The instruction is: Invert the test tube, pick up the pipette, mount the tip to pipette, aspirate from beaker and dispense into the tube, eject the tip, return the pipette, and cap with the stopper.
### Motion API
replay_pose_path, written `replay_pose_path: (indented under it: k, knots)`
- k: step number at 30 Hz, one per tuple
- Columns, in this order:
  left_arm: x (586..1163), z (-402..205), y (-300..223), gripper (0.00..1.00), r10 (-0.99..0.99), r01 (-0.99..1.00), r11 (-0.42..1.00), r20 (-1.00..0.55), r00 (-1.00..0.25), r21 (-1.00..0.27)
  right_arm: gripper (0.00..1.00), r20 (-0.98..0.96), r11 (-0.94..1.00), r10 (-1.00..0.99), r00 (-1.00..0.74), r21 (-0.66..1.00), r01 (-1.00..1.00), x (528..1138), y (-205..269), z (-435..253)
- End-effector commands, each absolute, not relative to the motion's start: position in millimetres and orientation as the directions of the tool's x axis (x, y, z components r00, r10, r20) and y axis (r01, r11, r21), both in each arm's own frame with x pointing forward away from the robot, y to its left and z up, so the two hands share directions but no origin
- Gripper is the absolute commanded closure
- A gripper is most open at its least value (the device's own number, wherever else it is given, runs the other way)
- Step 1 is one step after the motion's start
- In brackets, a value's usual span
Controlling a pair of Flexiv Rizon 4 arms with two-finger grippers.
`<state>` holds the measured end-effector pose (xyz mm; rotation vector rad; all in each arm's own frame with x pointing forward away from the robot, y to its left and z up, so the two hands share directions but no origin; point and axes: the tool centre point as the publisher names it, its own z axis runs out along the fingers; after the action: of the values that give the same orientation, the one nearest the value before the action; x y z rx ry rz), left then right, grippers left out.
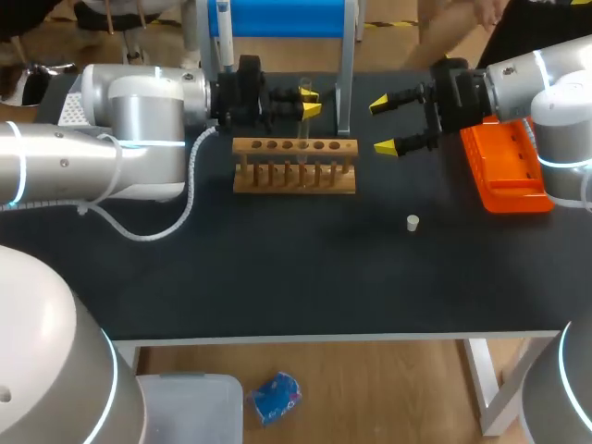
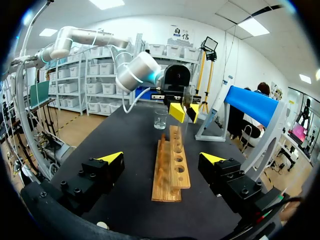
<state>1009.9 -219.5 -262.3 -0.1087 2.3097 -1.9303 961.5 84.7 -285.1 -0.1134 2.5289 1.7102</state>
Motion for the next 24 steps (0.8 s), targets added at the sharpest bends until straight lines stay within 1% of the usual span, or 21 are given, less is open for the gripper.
replay_pose_path:
  k: [1,11,24]
  knots:
    - [1012,-262,-218,1.00,-0.132,0.016,0.210,-0.044,-0.990,-0.978,0.00,-0.114,0.372,-0.013,-0.993,0.922,-0.111,961,84,-285]
    - [1011,-277,-218,1.00,-0.135,-0.006,0.230,-0.025,-0.991,-0.973,0.00,-0.114,0.372,-0.013,-0.993,0.922,-0.111,961,84,-285]
    - [1011,-288,-214,1.00,-0.166,-0.022,0.183,-0.009,-0.986,-0.983,0.00,-0.114,0.372,-0.013,-0.993,0.922,-0.111,961,84,-285]
